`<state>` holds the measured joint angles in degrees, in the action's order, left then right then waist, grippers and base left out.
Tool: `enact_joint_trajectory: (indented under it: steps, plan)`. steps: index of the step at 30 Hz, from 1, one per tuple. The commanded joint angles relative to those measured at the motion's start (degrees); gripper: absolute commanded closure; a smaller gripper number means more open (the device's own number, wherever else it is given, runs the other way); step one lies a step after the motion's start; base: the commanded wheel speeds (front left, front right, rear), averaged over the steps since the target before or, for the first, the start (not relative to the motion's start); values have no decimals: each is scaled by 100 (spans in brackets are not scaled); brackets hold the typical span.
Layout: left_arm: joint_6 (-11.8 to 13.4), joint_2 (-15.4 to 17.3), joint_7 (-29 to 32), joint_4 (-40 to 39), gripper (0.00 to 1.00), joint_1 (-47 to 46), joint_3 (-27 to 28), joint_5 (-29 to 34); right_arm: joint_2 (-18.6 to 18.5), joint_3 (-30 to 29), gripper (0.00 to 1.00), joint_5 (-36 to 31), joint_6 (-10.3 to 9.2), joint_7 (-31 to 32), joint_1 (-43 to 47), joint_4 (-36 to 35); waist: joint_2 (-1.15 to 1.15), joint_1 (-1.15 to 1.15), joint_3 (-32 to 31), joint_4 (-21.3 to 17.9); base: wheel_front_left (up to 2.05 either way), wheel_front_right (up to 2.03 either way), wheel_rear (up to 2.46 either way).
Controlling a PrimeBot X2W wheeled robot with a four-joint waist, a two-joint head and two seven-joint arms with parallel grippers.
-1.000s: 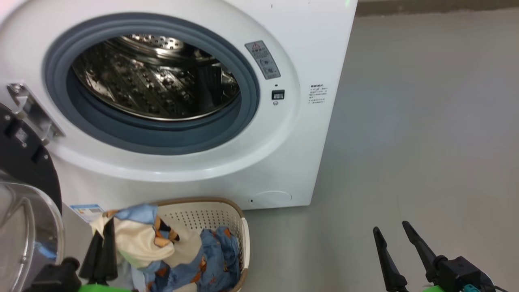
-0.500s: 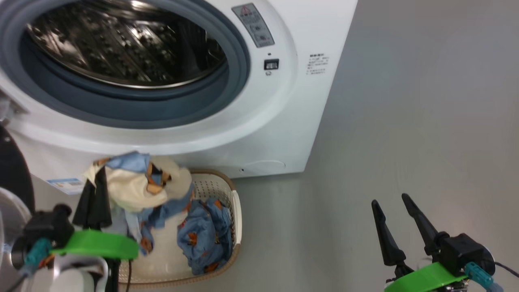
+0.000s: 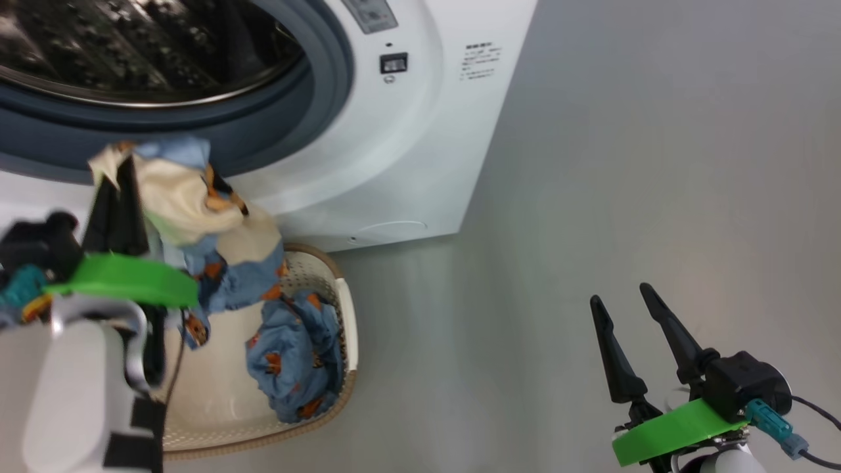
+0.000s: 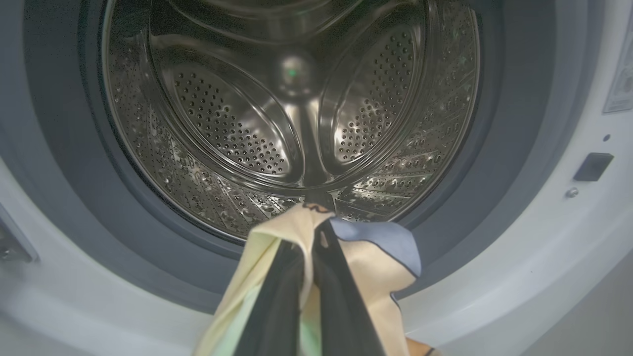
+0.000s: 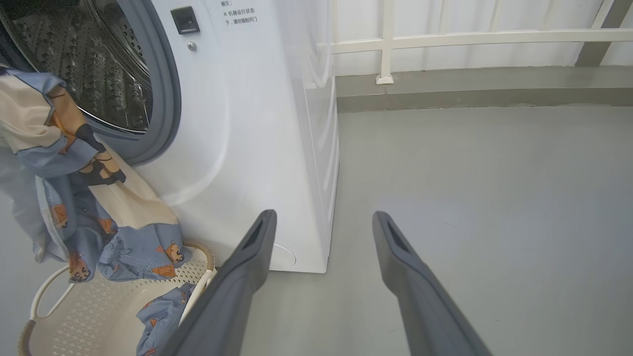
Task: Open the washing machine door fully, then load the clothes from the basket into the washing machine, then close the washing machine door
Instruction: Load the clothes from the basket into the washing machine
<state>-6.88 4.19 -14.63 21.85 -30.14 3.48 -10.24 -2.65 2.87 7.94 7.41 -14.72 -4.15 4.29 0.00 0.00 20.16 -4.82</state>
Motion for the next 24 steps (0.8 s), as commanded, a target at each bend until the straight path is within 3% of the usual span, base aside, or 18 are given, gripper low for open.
enact_joint_trajectory:
  steps: [1, 24]
  plan:
    - [-13, 249, -37, -13, 100, -317, 136, 98, -22, 161, 0, 146, 8, -28, -114, -137, 0, 0, 207, -213, 0, 0, 0]
    - [-45, 1068, -11, 2489, 100, -3111, -170, 218, -22, 421, 0, 387, 8, -28, -393, -105, 0, 0, 1066, -911, 0, 0, 0]
